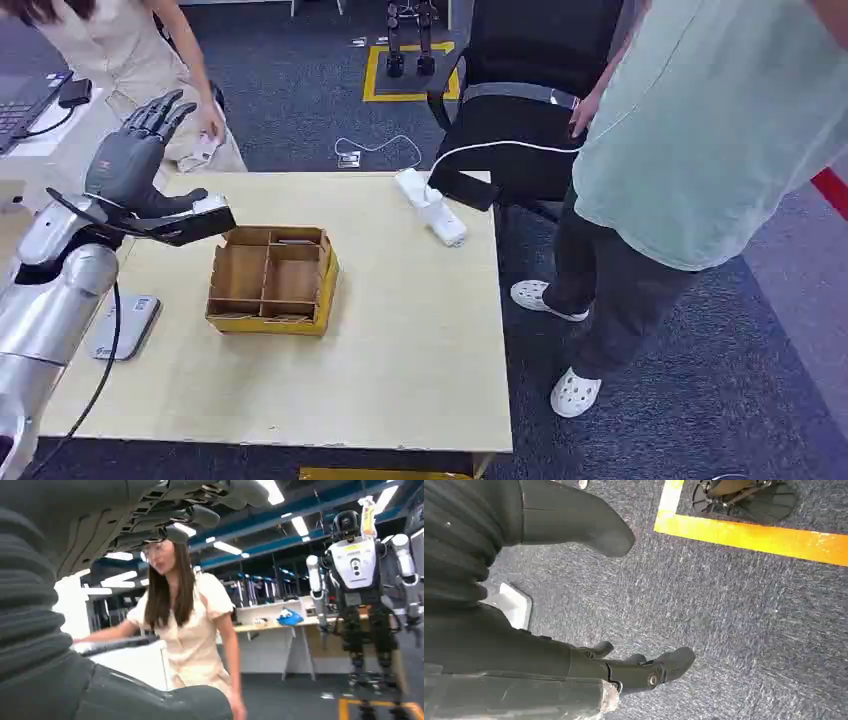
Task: Pass the card to the sensor for recognition and then transmit it.
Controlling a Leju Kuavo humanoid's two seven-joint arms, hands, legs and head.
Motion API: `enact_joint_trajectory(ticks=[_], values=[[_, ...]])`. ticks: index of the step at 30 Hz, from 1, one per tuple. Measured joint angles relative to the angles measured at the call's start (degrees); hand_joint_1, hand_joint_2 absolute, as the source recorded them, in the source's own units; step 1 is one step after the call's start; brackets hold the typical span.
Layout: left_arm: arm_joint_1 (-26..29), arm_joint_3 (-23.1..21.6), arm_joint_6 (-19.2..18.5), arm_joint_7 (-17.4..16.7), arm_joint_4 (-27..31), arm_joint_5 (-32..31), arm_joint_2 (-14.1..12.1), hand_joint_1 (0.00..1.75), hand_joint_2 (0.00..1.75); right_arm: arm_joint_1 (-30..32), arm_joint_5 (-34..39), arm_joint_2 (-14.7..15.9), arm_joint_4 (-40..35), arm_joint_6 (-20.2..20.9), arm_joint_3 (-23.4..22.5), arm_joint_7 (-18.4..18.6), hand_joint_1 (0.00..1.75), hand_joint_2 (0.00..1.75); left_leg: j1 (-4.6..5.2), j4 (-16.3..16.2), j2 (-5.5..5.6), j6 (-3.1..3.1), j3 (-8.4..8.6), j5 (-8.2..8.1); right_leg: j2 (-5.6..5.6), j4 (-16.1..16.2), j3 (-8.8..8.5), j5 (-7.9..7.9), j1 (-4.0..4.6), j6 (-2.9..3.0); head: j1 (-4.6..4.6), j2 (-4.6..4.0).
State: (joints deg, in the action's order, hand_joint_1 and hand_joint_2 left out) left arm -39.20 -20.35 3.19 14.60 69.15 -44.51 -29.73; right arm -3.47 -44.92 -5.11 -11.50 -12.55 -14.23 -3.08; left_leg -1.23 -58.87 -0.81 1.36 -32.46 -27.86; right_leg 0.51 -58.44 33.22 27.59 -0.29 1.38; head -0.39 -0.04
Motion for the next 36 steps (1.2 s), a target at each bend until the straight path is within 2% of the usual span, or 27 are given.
enact_joint_trajectory(ticks=[5, 12, 18, 28, 36], values=[[-2.5, -2.4, 4.0, -6.0, -4.0, -7.5, 0.2, 0.00, 1.75, -0.1, -0.3, -0.2, 0.0, -0.1, 0.0, -0.1, 0.00, 1.75, 0.00, 0.0, -0.01, 0.00, -0.01, 0.00, 0.01, 0.0, 0.00, 0.00, 0.00, 0.00, 0.02, 0.00], [-4.1, -2.5, 9.4, -9.9, -10.6, -11.6, 0.1, 0.00, 1.75, 0.4, -1.0, -0.3, 0.0, -0.4, 0.0, 0.0, 0.00, 1.75, 0.00, 0.0, -0.01, 0.00, -0.03, 0.00, 0.01, 0.0, 0.00, 0.00, 0.00, 0.00, -0.04, 0.00], [-4.0, -2.5, 17.1, -16.0, -16.5, -19.1, 0.1, 0.00, 1.75, 0.3, -1.7, -0.7, 0.0, -0.6, 0.0, 0.0, 0.00, 1.75, 0.00, 0.0, 0.02, 0.00, -0.05, 0.00, -0.03, 0.0, 0.00, 0.00, 0.00, 0.00, -0.04, 0.00], [-2.8, -2.5, 19.3, -17.4, -19.2, -21.7, 0.3, 0.00, 1.75, 0.4, -1.9, -0.9, 0.0, -0.7, -0.2, 0.0, 0.00, 1.75, 0.01, 0.0, 0.03, 0.00, -0.07, 0.00, -0.04, 0.0, 0.01, 0.00, 0.00, -0.01, -0.02, 0.00], [-1.8, -1.6, 21.8, -17.2, -20.5, -23.5, 1.7, 0.00, 1.75, 0.4, -2.4, -1.0, 0.0, -0.8, -0.4, 0.1, 0.00, 1.75, 0.01, 0.0, 0.03, 0.00, -0.07, 0.00, -0.04, 0.0, 0.01, 0.00, 0.00, -0.01, -0.02, 0.00]])
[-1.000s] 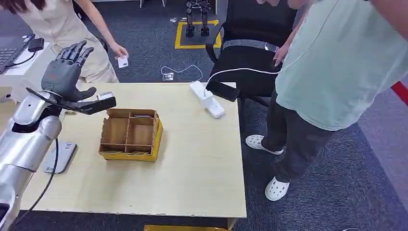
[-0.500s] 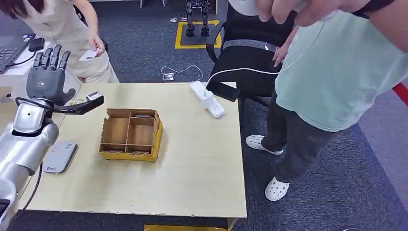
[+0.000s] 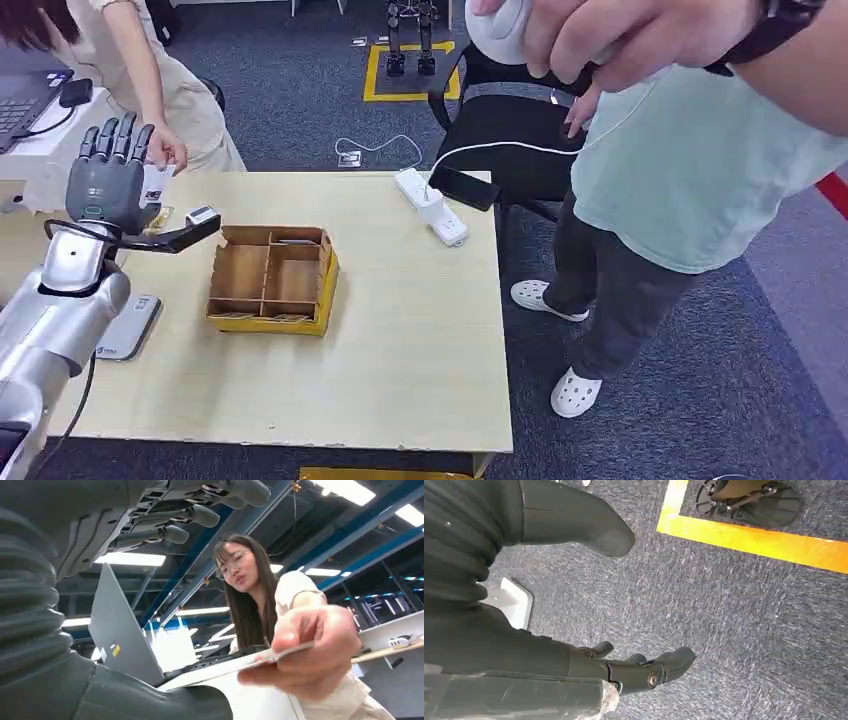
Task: Pass the card to the sensor for recognition and then transmit it.
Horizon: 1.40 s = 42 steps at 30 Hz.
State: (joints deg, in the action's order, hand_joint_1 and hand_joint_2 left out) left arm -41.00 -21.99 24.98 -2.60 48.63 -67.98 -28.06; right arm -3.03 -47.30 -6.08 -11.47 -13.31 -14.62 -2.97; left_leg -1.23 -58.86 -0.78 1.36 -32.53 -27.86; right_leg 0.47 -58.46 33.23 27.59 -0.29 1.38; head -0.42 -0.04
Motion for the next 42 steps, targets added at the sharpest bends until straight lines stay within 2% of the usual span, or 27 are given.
enact_joint_trajectory(ticks=[10, 18, 19, 20, 27, 28, 29, 30, 31, 39, 42], values=[[1.6, 1.1, 0.9, 0.2, -1.2, -1.1, 2.4, 0.00, 1.75, 0.0, -0.4, 0.0, 0.0, -0.5, -0.1, 0.6, 0.00, 1.75, 0.00, 0.0, 0.00, 0.00, -0.01, 0.00, 0.00, 0.0, 0.00, 0.00, 0.00, 0.00, 0.00, 0.00], [1.6, 1.2, 1.0, 0.2, -1.9, -1.7, 3.0, 0.00, 1.75, 0.0, -0.4, 0.0, 0.0, -0.7, -0.3, 0.6, 0.00, 1.75, 0.00, 0.0, 0.01, 0.00, 0.00, 0.00, -0.01, 0.0, 0.00, 0.00, 0.00, 0.00, 0.00, 0.00], [1.6, 1.2, 1.1, 0.2, -1.9, -1.8, 3.0, 1.68, 1.75, 0.0, -0.4, 0.0, 0.0, -0.7, -0.4, 0.6, 0.00, 1.75, 0.00, 0.0, 0.01, 0.00, 0.00, 0.00, -0.01, 0.0, 0.00, 0.00, 0.00, 0.00, 0.00, 0.00], [1.6, 1.5, 1.0, 0.2, -2.0, -1.9, 3.0, 1.75, 1.75, 0.0, -0.4, 0.0, 0.0, -0.7, -0.5, 0.6, 0.00, 1.75, 0.00, 0.0, 0.01, 0.00, 0.00, 0.00, -0.01, 0.0, 0.00, 0.00, 0.00, 0.00, 0.00, 0.00], [1.5, 2.2, 0.4, 1.0, -3.4, -2.0, 3.0, 1.71, 1.75, 0.1, -0.4, 0.0, 0.0, -0.7, -1.0, 0.6, 0.00, 1.75, 0.00, 0.0, 0.01, 0.00, 0.00, 0.00, 0.00, 0.0, 0.00, 0.00, 0.00, 0.00, -0.02, 0.00], [1.5, 2.3, 0.4, 1.0, -3.5, -2.0, 3.0, 1.48, 1.75, 0.1, -0.4, 0.0, 0.0, -0.7, -1.1, 0.6, 0.00, 1.75, 0.00, 0.0, 0.00, 0.00, 0.00, 0.00, 0.00, 0.0, 0.00, 0.00, 0.00, 0.00, 0.00, 0.00], [1.5, 2.4, 0.4, 1.0, -3.6, -2.0, 3.0, 0.42, 1.75, 0.1, -0.4, 0.0, 0.0, -0.7, -1.1, 0.6, 0.00, 1.75, 0.00, 0.0, 0.01, 0.00, 0.00, 0.00, 0.00, 0.0, 0.00, 0.00, 0.00, 0.00, 0.02, 0.00], [1.5, 2.6, 0.4, 1.0, -3.8, -2.1, 3.0, 1.26, 1.75, 0.1, -0.4, 0.0, 0.0, -0.7, -1.1, 0.6, 0.00, 1.75, 0.00, 0.0, 0.01, 0.00, 0.00, 0.00, 0.00, 0.0, 0.00, 0.00, 0.00, 0.00, 0.02, 0.00], [1.5, 2.6, 0.5, 0.9, -3.8, -2.3, 3.0, 1.75, 1.75, 0.1, -0.4, 0.0, 0.0, -0.7, -1.1, 0.6, 0.00, 1.75, 0.00, 0.0, 0.01, 0.00, 0.00, 0.00, -0.01, 0.0, 0.00, 0.00, 0.00, 0.00, 0.02, 0.00], [1.0, 3.2, 0.3, 1.3, -3.9, -2.2, 3.1, 1.71, 1.75, 0.1, -0.7, 0.0, 0.0, -0.8, -1.4, 0.5, 0.00, 1.75, 0.00, 0.0, 0.00, 0.00, 0.00, 0.00, 0.00, 0.0, 0.00, 0.00, -0.01, 0.00, 0.02, 0.00], [1.0, 3.4, 0.7, 2.6, -3.9, -1.7, 3.1, 1.75, 1.75, 0.1, -0.8, 0.0, 0.0, -0.7, -1.4, 0.5, 0.00, 1.75, 0.00, 0.0, 0.00, 0.00, 0.00, 0.00, 0.00, 0.0, 0.00, 0.00, 0.00, 0.00, 0.02, 0.00]])
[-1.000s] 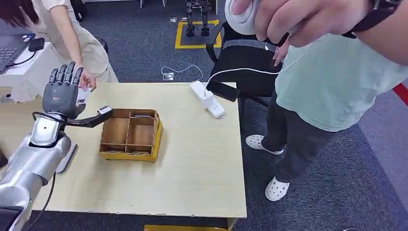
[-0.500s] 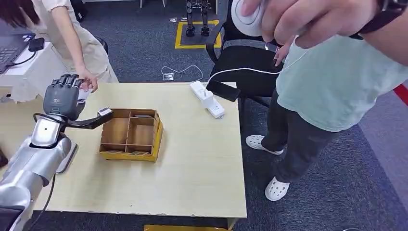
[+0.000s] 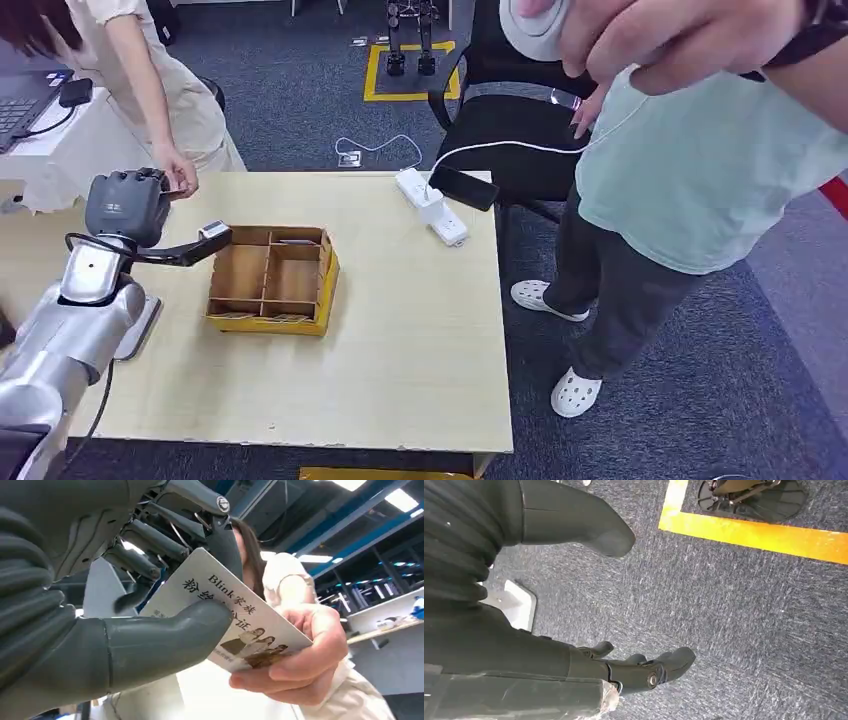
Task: Pass the card to the sensor for recognition and then transmit it.
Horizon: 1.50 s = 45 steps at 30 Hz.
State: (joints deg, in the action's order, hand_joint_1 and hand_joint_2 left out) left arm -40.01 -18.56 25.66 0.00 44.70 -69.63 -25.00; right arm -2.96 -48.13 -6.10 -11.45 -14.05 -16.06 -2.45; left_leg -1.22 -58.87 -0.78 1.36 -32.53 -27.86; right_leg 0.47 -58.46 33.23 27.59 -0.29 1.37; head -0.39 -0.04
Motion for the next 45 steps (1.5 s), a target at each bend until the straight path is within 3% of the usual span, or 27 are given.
enact_joint_trajectory(ticks=[5, 21, 31, 40, 45], values=[[0.0, 0.5, -0.1, 1.7, 0.0, 2.2, 0.0, 1.75, 1.75, 0.0, -0.3, 0.0, 0.0, 0.0, 0.0, -0.1, 0.00, 1.75, 0.00, 0.0, 0.00, 0.00, 0.00, 0.00, 0.00, 0.0, 0.00, 0.00, 0.00, 0.00, 0.00, 0.00], [0.4, 1.5, -0.8, 0.7, -0.5, 1.3, -0.1, 1.75, 1.75, 0.0, -0.5, -0.1, 0.0, 0.0, -0.2, -0.1, 0.00, 1.75, 0.00, 0.0, -0.02, 0.00, -0.04, 0.00, 0.02, 0.0, -0.01, 0.00, 0.00, 0.00, 0.00, 0.00], [7.9, 2.1, 5.6, -0.1, -3.7, -0.6, -4.0, 1.75, 1.75, 0.3, -0.8, -0.1, 0.0, -0.1, -1.1, -0.4, 0.00, 1.75, 0.00, 0.0, -0.01, 0.00, -0.05, -0.01, 0.02, 0.0, 0.05, 0.03, 0.01, -0.01, -0.04, 0.00], [11.0, 3.9, 5.0, -0.7, -4.5, -1.5, -5.4, 1.75, 1.75, 0.4, -1.1, -0.1, 0.0, -0.2, -1.3, -0.5, 0.00, 1.75, 0.00, 0.0, 0.04, -0.01, -0.09, 0.00, -0.08, 0.0, 0.03, 0.01, 0.00, -0.03, -0.04, 0.00], [13.6, 5.6, 4.0, 1.2, -4.6, -0.5, -5.4, 1.75, 1.75, 0.4, -1.1, -0.1, 0.0, -0.2, -1.6, -0.7, 0.00, 1.75, 0.01, 0.0, 0.03, 0.00, -0.09, 0.00, -0.05, 0.0, 0.04, 0.01, -0.01, -0.03, -0.04, 0.00]])
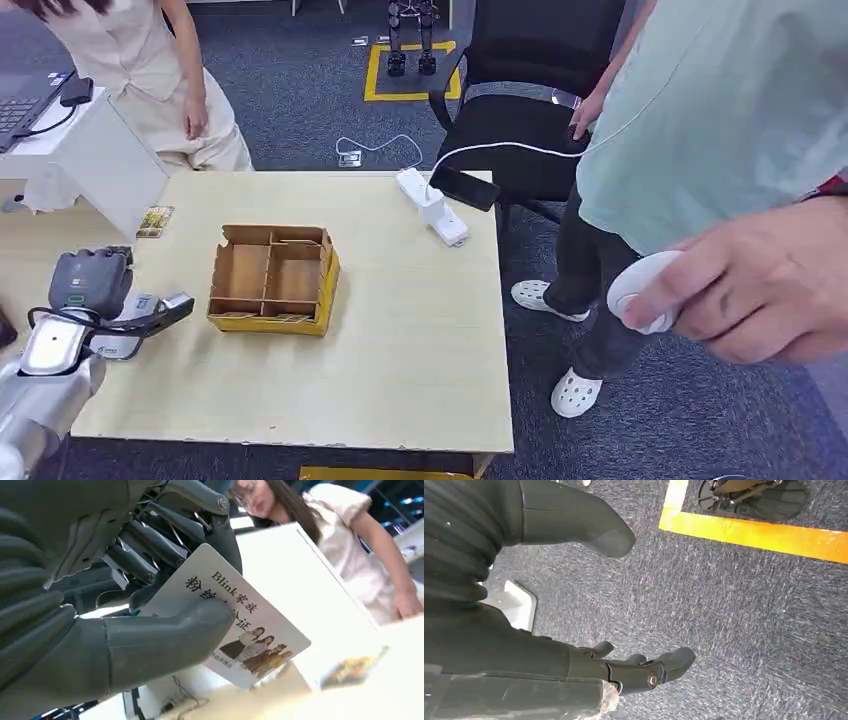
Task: Pass the card to the sensor for recognition and then transmit it.
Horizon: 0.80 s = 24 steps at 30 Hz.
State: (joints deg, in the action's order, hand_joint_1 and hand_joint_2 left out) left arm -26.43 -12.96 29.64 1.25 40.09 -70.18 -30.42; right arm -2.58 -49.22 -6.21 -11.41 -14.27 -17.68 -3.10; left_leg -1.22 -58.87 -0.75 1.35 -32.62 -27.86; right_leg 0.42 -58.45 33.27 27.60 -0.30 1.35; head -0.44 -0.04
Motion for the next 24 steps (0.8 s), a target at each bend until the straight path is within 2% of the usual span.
enact_joint_trajectory(ticks=[8, 11, 24], values=[[1.5, 0.3, -1.0, 0.1, 0.0, -0.3, 0.0, 1.75, 1.75, 0.0, 0.0, 0.0, 0.0, 0.0, -0.2, 0.0, 0.00, 1.75, 0.00, 0.0, -0.01, 0.00, -0.01, 0.00, 0.01, 0.0, 0.01, 0.00, 0.00, 0.00, 0.02, 0.00], [5.9, 1.4, -2.7, -0.5, 0.0, -2.4, -0.5, 1.75, 1.75, 0.1, -0.4, 0.0, 0.0, 0.0, -0.9, -0.1, 0.00, 1.75, 0.00, 0.0, 0.02, 0.00, 0.00, 0.00, -0.05, 0.0, -0.02, 0.00, 0.00, 0.00, 0.00, 0.00], [6.7, 1.9, -5.5, -0.6, -0.1, -4.3, -1.6, 1.75, 1.75, 0.1, -0.7, 0.0, 0.0, 0.0, -1.2, -0.3, 0.00, 1.75, 0.00, 0.0, 0.05, -0.07, -0.01, 0.05, -0.10, 0.0, -0.04, 0.00, 0.00, 0.00, 0.02, 0.00]])
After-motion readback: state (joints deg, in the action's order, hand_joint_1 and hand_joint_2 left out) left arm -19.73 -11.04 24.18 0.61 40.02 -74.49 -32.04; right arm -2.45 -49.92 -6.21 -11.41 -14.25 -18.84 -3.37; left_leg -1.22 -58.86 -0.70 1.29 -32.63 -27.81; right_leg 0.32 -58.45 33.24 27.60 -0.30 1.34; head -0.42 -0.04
